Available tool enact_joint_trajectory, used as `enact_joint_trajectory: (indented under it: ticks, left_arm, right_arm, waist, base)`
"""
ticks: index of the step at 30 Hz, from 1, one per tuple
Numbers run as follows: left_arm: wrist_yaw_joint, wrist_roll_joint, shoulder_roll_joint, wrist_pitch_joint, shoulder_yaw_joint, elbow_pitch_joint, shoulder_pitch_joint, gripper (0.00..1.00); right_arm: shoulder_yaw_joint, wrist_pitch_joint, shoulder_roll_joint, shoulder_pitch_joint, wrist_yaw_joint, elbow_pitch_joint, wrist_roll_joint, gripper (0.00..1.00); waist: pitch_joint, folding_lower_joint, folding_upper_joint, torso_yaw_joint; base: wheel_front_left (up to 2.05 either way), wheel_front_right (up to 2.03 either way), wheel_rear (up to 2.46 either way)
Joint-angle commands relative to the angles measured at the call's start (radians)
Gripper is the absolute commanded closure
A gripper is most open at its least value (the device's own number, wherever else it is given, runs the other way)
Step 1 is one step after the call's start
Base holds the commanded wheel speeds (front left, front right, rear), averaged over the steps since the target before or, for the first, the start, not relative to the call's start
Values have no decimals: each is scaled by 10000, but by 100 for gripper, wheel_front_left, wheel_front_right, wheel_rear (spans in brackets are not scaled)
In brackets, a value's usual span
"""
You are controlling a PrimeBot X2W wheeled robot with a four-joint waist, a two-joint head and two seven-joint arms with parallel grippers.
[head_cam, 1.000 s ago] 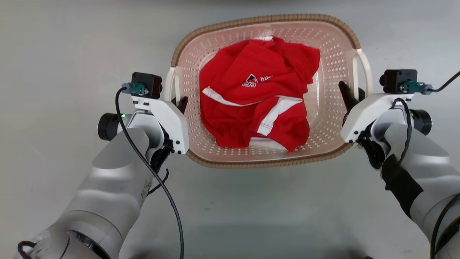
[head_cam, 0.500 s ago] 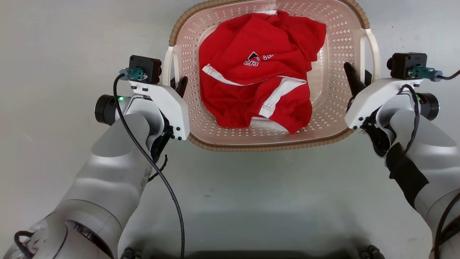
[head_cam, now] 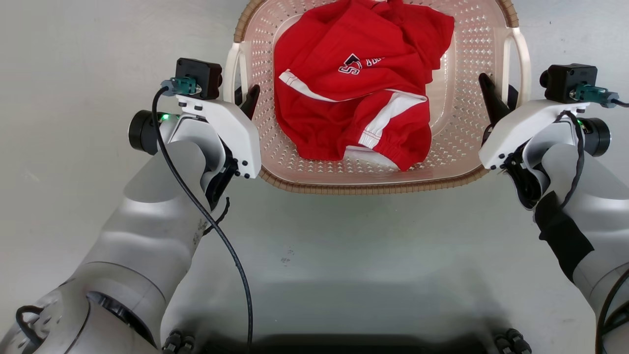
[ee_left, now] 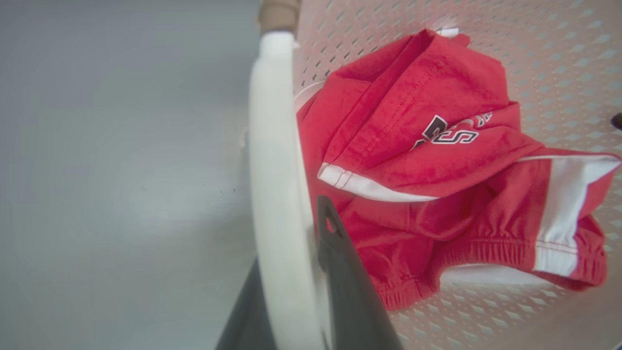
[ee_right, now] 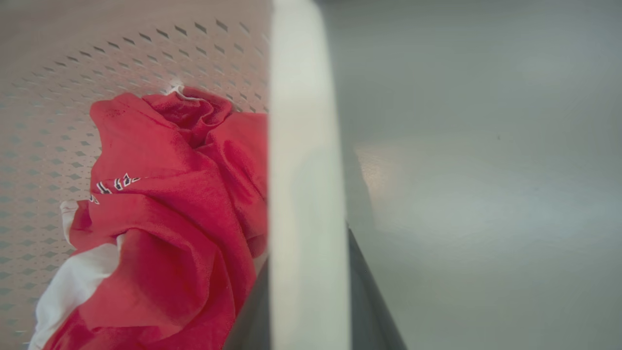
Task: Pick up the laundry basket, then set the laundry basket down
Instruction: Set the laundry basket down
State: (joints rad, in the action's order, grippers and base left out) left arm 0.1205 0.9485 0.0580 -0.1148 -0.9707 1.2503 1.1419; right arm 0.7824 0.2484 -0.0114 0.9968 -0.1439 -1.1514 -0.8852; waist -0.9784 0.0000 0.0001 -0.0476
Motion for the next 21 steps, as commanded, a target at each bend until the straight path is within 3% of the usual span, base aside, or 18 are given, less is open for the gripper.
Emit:
enact_joint_trajectory:
  ticks: [1,6,7,8,9,10,21]
  left_arm:
    - [-220,-168,989,44,43,404,-49,100]
    - [-208,-112,904,-14,49,404,-69,100]
    - [-238,-52,881,-96,111,404,-70,93]
    - [-260,-19,863,-150,141,404,-76,0]
    - [-253,-4,836,-205,151,404,-77,0]
    - [-238,2,818,-263,150,404,-79,0]
    - [78,269,641,-944,184,213,-109,0]
  right_arm:
    - [-64,133,641,-686,132,-197,157,100]
    - [-522,133,633,-831,132,-83,614,100]
    - [-581,133,632,-851,132,-24,690,100]
    - [-660,133,631,-864,132,62,775,57]
    - [-693,133,630,-913,132,126,839,10]
    - [-723,133,628,-952,132,197,887,0]
    - [-396,133,705,-1325,132,1582,966,0]
  waist:
    - [-13,0,-1,3]
    - [-33,0,-1,-36]
    - [-35,0,-1,-44]
    - [-39,0,-1,-42]
    - [-42,0,-1,-48]
    - [-45,0,-1,-48]
    - [-100,0,-1,-60]
  base:
    - [0,0,0]
    - [0,0,0]
    - [0,0,0]
    - [0,0,0]
    - [0,0,0]
    - [0,0,0]
    - [0,0,0]
